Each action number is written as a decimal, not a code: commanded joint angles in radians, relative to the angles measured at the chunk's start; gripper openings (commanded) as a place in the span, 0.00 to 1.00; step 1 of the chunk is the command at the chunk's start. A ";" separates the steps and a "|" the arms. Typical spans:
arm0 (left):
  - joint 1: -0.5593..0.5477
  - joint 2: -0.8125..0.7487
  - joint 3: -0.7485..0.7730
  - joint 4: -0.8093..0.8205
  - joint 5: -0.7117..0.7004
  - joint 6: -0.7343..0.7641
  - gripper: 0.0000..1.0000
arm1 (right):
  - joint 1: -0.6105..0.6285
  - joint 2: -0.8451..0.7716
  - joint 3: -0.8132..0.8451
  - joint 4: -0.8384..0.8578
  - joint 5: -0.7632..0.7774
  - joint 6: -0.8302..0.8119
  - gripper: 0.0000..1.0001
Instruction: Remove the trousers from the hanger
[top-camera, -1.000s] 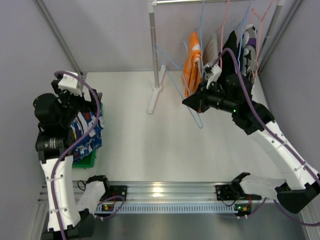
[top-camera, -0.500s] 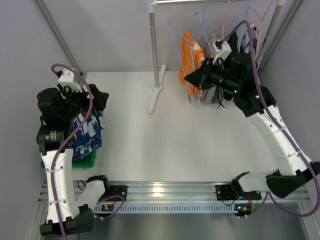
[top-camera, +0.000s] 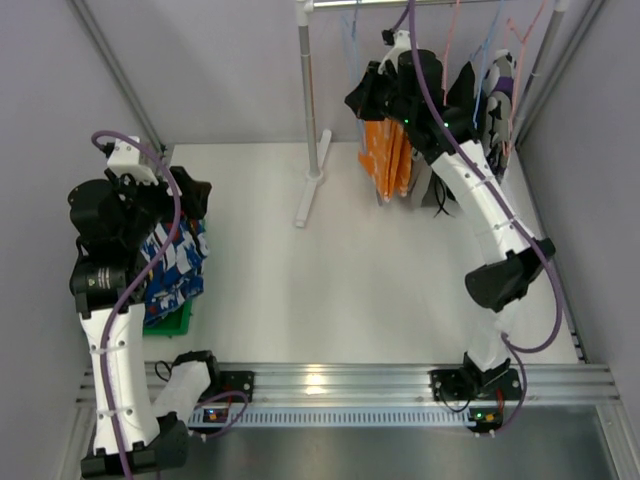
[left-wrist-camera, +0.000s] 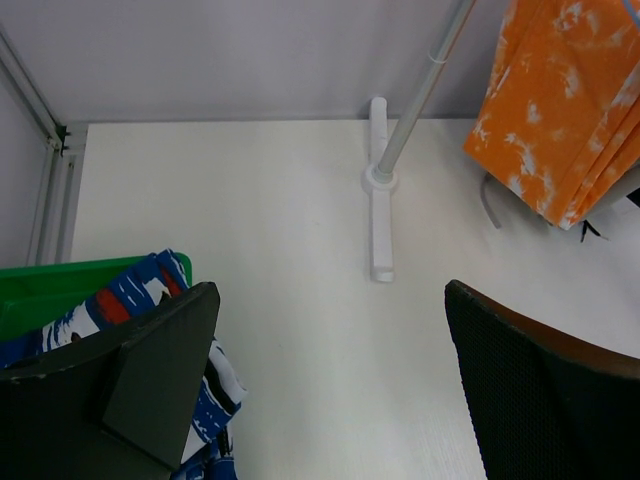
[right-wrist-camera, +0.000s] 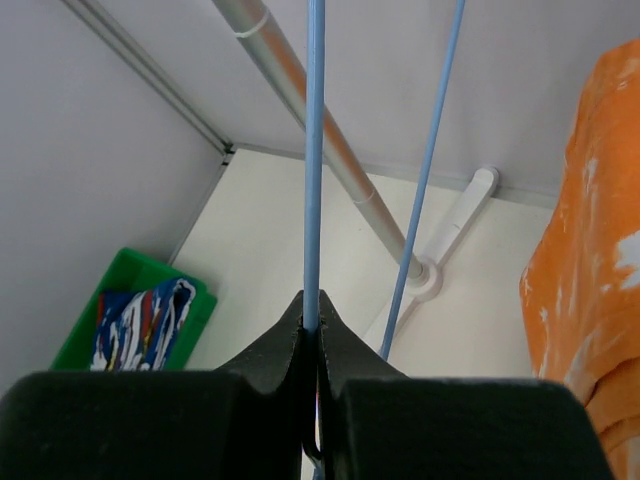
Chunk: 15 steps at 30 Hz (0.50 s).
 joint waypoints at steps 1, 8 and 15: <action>0.003 -0.020 -0.017 0.035 -0.023 -0.018 0.99 | 0.018 0.059 0.087 0.051 0.048 -0.058 0.00; 0.003 -0.026 -0.026 0.014 -0.049 -0.010 0.99 | 0.024 0.135 0.132 0.096 0.043 -0.061 0.00; 0.003 -0.037 -0.022 0.014 -0.052 -0.005 0.99 | 0.024 0.081 0.068 0.100 0.009 -0.045 0.45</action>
